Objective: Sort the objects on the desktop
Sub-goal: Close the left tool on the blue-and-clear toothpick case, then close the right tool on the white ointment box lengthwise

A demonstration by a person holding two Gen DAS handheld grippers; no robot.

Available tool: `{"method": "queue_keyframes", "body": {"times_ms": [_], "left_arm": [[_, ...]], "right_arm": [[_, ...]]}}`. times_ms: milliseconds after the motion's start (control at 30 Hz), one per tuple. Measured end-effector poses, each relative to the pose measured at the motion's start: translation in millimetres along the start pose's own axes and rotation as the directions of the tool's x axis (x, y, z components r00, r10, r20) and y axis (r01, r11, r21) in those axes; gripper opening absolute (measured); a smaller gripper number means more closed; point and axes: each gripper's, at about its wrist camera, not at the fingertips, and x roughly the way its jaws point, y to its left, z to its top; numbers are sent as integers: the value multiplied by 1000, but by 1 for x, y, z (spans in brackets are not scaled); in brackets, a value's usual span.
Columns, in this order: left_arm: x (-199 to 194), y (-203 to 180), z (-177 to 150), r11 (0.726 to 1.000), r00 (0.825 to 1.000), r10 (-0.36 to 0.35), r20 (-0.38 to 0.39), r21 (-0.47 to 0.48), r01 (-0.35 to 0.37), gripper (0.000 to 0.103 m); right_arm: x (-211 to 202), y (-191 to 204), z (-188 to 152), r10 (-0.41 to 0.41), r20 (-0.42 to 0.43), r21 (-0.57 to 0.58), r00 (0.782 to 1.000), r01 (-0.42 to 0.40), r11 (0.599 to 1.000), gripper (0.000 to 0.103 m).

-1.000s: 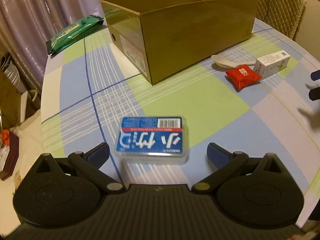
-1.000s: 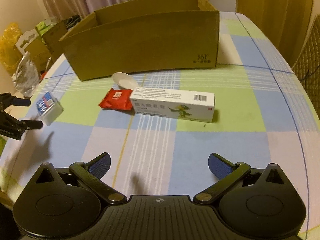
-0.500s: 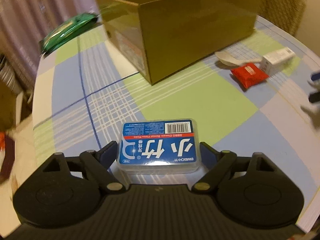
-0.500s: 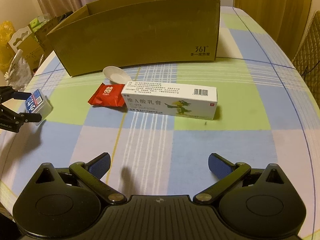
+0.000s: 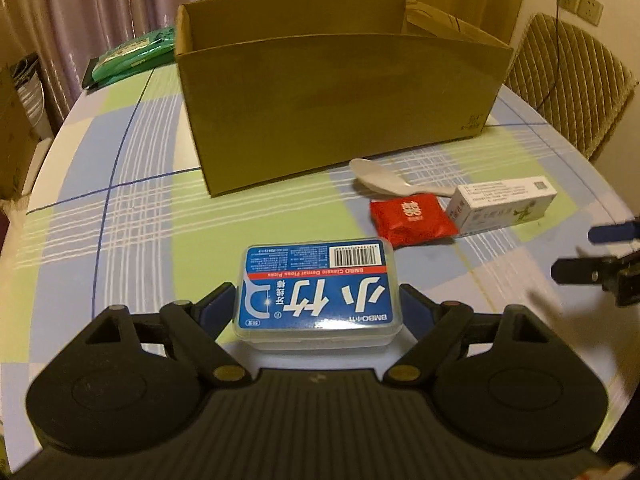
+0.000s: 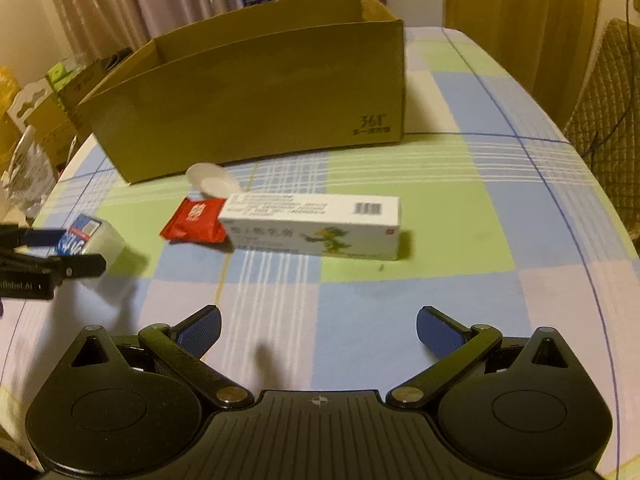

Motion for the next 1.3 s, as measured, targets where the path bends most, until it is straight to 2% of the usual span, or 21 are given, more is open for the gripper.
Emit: {"method": "queue_keyframes", "body": {"times_ms": [100, 167, 267, 400, 500, 600, 667, 733, 767, 833, 1000, 1067, 1133, 1200, 1300], "left_arm": [[0, -7, -1, 999, 999, 35, 18, 31, -35, 83], [2, -9, -3, 999, 1000, 25, 18, 29, -25, 83], [6, -14, -5, 999, 999, 33, 22, 39, -34, 83], [9, -16, -3, 999, 999, 34, 39, 32, -35, 83], [11, -18, -3, 999, 999, 29, 43, 33, -31, 83], [13, -20, -4, 999, 999, 27, 37, 35, -28, 83], [15, -21, -5, 999, 999, 28, 33, 45, -29, 83], [15, -22, -6, 998, 999, 32, 35, 56, -34, 83], [15, -22, -6, 998, 999, 33, 37, 57, -35, 83], [15, -22, -5, 998, 999, 31, 40, 54, -33, 83], [16, -26, -5, 998, 999, 20, 37, 67, -23, 83], [17, -29, -6, 997, 999, 16, 32, 80, -18, 83], [17, -31, -7, 996, 999, 12, 30, 92, -15, 83], [16, -34, -9, 994, 1000, 15, 28, 107, -18, 83], [13, -38, -12, 992, 999, 25, 27, 125, -28, 83]], "right_arm": [[3, -1, 8, 3, 0, -67, 1000, -3, 998, 101], [6, 1, 16, -3, 3, -144, 1000, 4, 990, 101], [11, 4, 31, -13, 8, -270, 1000, 14, 963, 101], [25, 7, 47, 20, -40, -453, 999, -36, 891, 101], [36, 12, 50, 32, -101, -597, 994, -87, 798, 101], [48, 17, 49, -19, -148, -696, 989, -90, 713, 101], [55, 19, 49, -29, -176, -725, 984, -110, 680, 101], [62, 17, 49, -30, -205, -735, 978, -134, 665, 101], [66, 16, 50, -35, -214, -733, 976, -137, 666, 101], [69, 11, 53, -23, -235, -696, 972, -152, 702, 99], [62, 9, 57, 0, -281, -617, 960, -181, 766, 62], [58, 10, 56, -2, -296, -583, 955, -179, 792, 40], [53, 11, 52, -6, -311, -540, 950, -172, 824, 28], [47, 10, 48, 0, -324, -481, 946, -165, 861, 23], [37, 2, 39, 45, -345, -309, 937, -159, 938, 23]]}}
